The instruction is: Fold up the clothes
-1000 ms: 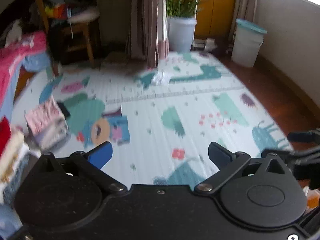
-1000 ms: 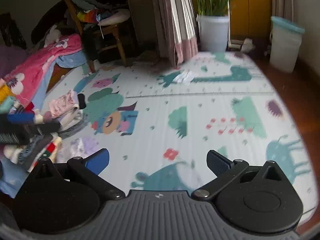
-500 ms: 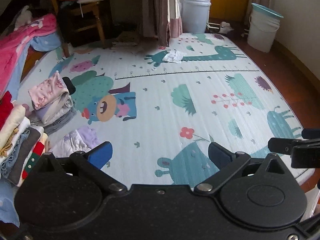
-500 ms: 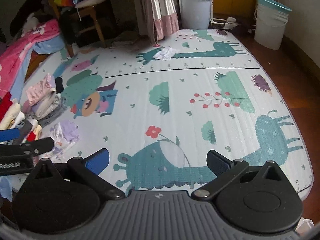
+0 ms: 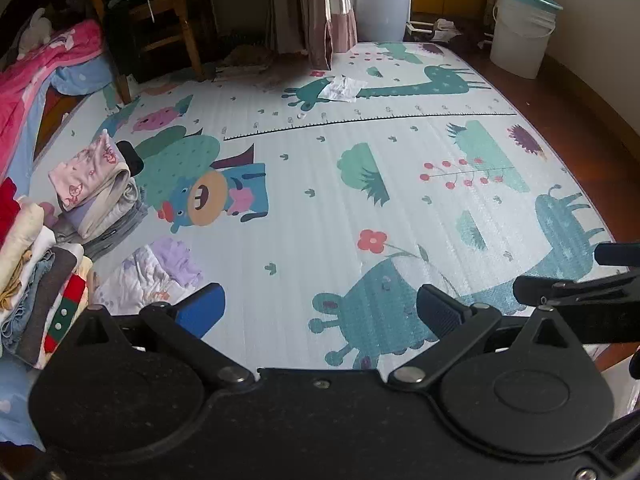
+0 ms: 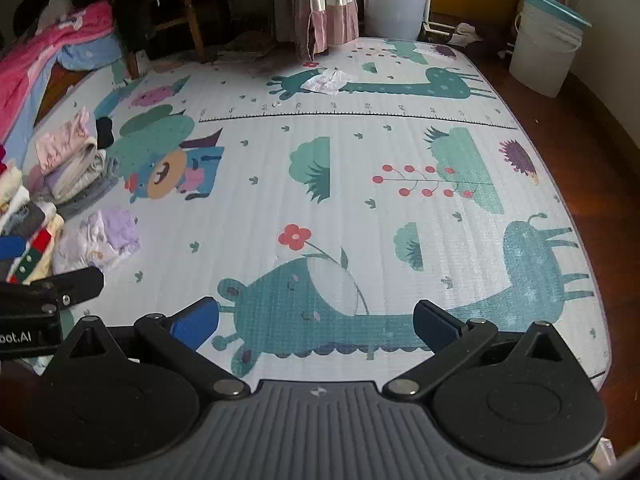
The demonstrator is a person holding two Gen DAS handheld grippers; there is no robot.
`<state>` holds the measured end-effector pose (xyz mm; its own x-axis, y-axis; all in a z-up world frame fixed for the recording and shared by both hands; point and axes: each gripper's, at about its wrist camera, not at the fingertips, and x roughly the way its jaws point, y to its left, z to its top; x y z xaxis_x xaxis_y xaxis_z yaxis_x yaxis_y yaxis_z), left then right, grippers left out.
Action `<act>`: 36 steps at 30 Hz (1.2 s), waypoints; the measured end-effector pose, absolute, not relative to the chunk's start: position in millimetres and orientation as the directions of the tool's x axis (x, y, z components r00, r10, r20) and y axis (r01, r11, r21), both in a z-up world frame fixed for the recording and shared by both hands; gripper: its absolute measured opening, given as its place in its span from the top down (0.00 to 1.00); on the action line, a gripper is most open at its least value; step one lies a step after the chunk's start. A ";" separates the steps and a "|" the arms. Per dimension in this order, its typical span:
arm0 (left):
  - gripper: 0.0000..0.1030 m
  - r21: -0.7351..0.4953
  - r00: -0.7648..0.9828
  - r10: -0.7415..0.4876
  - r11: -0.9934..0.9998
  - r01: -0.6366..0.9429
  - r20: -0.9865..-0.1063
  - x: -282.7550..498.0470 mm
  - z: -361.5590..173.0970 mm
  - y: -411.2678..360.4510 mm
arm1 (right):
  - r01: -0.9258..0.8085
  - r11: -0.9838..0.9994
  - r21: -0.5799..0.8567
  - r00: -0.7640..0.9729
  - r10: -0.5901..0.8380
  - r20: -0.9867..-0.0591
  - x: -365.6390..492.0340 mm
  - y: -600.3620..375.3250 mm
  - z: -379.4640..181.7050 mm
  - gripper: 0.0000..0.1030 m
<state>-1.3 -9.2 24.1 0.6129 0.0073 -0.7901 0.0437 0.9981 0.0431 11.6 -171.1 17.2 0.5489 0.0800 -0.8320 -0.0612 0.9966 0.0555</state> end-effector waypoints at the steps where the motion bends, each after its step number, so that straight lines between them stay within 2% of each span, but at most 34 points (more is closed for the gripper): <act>1: 0.00 0.028 0.609 0.001 0.999 0.036 -0.793 -0.9 23.7 -7.3 | -0.065 0.996 0.053 0.547 0.080 -0.833 11.4 -170.0 16.2 0.00; 7: 0.00 -0.051 0.594 -0.031 0.999 -0.017 -0.804 1.5 23.4 0.0 | -0.067 0.996 0.051 0.541 0.079 -0.838 13.1 -168.4 11.3 0.00; 36: 0.00 -0.032 0.582 -0.027 0.999 0.003 -0.813 1.4 15.5 -3.3 | -0.092 0.994 0.063 0.521 0.102 -0.848 21.4 -169.6 5.1 0.00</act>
<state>1.4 -3.3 15.5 0.5821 -0.0273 -0.8127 0.0025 0.9995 -0.0318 21.4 -169.6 5.1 0.5206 0.1018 -0.8477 -0.0924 0.9937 0.0626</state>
